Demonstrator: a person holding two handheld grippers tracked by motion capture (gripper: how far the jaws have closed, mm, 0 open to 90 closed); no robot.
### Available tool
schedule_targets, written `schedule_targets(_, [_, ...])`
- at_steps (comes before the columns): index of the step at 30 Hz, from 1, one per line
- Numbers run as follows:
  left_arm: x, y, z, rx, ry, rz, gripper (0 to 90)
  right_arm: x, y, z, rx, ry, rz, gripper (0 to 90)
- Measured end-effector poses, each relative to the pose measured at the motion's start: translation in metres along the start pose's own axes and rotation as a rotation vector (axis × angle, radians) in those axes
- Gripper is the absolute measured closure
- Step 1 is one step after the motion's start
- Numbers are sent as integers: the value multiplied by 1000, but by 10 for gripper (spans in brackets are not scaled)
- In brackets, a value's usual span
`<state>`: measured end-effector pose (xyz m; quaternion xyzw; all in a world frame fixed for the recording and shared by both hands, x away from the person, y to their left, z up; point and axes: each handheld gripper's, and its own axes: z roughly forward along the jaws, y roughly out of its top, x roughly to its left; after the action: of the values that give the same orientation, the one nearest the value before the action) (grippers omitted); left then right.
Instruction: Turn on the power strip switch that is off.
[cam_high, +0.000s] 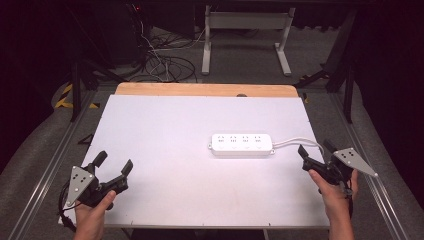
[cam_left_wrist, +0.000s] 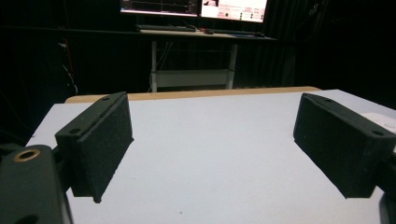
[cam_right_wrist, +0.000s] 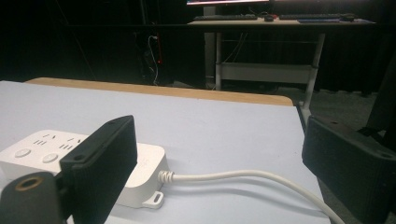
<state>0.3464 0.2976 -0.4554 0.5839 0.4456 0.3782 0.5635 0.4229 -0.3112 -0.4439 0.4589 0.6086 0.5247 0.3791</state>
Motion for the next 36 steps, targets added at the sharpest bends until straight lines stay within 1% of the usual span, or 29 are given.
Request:
schedule_targets(6, [-1, 0, 1, 3, -6, 3, 122, -1, 0, -1, 0, -2, 2, 111])
schedule_targets(20, [0, 0, -1, 1, 2, 0, 123, 0, 0, 1, 5, 3, 4, 114])
schedule_targets(24, [0, -1, -3, 5, 4, 7, 123, 0, 1, 1, 5, 5, 8, 115])
schedule_targets(27, [1, -1, -3, 3, 7, -1, 123, 1, 0, 3, 7, 8, 1, 115])
schedule_targets(30, [1, -1, -4, 4, 8, 1, 123, 2, 0, 4, 8, 11, -1, 117])
schedule_targets(36, [1, -1, -4, 4, 7, 2, 123, 1, 0, 3, 6, 9, 5, 117])
